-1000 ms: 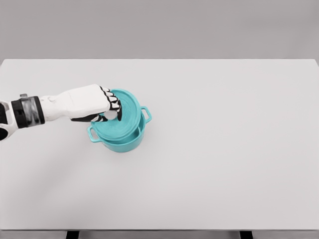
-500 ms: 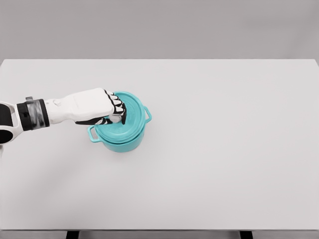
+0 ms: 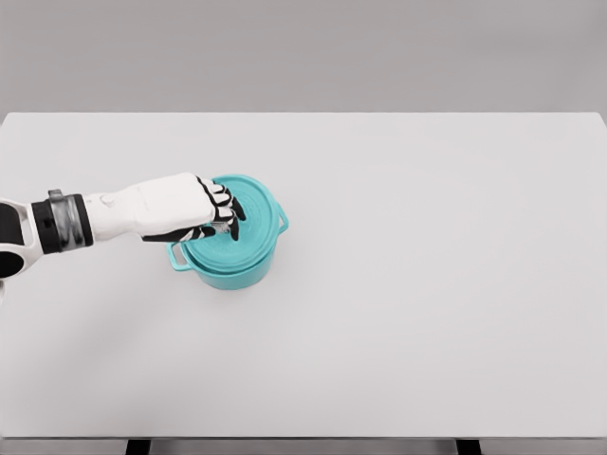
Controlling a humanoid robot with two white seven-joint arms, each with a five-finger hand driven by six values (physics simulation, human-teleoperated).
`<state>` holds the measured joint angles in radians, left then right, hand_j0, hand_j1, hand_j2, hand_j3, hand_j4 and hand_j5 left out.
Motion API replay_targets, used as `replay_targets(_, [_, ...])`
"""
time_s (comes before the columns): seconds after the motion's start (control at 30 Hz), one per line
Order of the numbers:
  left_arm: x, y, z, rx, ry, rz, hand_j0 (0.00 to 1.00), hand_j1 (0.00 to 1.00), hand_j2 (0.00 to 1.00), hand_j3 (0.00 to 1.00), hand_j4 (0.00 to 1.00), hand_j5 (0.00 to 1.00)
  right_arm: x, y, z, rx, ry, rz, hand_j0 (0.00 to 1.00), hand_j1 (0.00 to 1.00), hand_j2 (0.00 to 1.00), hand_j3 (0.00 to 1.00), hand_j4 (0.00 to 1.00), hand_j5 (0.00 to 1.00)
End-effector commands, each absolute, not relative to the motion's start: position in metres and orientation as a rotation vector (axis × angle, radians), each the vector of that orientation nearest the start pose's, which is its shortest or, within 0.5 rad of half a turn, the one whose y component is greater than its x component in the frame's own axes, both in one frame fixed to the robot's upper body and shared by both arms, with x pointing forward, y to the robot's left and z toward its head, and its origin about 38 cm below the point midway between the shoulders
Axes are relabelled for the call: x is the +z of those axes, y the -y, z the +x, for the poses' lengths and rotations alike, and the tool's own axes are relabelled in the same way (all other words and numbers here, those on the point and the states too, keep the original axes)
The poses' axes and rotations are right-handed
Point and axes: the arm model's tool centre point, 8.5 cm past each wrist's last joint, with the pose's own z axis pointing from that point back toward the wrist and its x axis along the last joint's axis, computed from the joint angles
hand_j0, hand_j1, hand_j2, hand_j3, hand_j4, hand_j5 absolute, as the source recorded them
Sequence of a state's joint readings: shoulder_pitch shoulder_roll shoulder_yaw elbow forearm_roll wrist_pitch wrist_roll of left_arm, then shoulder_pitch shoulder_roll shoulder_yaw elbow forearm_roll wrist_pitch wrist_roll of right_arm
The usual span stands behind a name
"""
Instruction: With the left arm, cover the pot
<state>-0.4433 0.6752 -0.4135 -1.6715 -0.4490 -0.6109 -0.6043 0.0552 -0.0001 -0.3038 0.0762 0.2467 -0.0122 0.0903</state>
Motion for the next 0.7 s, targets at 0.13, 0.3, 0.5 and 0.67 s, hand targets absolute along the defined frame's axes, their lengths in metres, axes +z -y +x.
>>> replay_targets(0.13, [0.2124,-0.2416,0.3925,2.84,-2.166,-0.426,0.61,0.61,0.61,0.61,0.61,0.61,-0.2582,0.2557,-0.0592,-0.069,-0.111,0.022,1.0,1.0,1.0,1.0,1.0,1.0])
replay_targets(0.3, [0.2141,-0.2418,0.3928,2.835,-2.167,-0.432,0.63,0.63,0.63,0.63,0.63,0.63,-0.2582,0.2557,-0.0593,-0.068,-0.111,0.022,1.0,1.0,1.0,1.0,1.0,1.0])
replay_targets(0.5, [0.2138,-0.2421,0.393,2.837,-2.168,-0.433,0.65,0.65,0.65,0.65,0.65,0.65,-0.2582,0.2557,-0.0593,-0.068,-0.111,0.022,1.0,1.0,1.0,1.0,1.0,1.0])
replay_targets(0.67, [0.2142,-0.2424,0.3932,2.836,-2.169,-0.435,0.66,0.66,0.66,0.66,0.66,0.66,-0.2582,0.2557,-0.0593,-0.068,-0.111,0.022,1.0,1.0,1.0,1.0,1.0,1.0])
